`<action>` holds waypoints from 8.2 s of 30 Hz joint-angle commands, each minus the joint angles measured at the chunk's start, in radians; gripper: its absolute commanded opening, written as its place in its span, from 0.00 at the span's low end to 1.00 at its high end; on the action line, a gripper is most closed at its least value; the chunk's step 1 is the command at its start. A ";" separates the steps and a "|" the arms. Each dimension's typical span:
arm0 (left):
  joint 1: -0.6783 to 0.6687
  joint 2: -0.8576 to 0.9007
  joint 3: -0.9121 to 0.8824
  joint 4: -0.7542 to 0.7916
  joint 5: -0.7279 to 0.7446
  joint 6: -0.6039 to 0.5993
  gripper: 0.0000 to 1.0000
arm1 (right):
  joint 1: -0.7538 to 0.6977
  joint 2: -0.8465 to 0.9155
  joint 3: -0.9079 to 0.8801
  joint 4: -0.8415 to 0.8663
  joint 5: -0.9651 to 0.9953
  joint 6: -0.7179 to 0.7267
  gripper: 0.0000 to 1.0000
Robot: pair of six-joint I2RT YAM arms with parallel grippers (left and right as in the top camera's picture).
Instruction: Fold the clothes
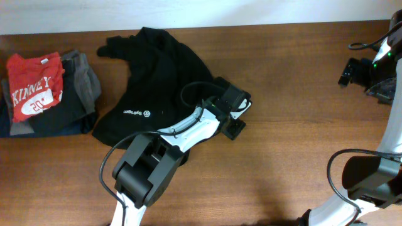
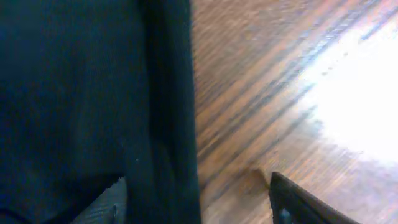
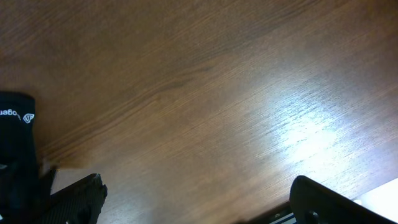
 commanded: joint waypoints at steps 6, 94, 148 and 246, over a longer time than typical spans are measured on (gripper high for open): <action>0.004 0.004 0.111 -0.342 -0.132 -0.046 0.00 | 0.002 -0.032 -0.002 -0.005 -0.006 0.007 0.99; 0.537 -0.773 0.230 -0.702 -0.234 -0.070 0.00 | 0.812 0.047 -0.654 0.457 -0.383 -0.433 0.77; 0.537 -0.874 0.233 -0.318 -0.143 0.043 0.00 | 0.330 -0.128 0.143 0.047 -0.067 -0.196 0.04; 0.554 -0.372 0.229 -0.478 -0.154 -0.018 0.00 | 0.294 0.114 -0.772 0.844 -0.274 -0.599 0.53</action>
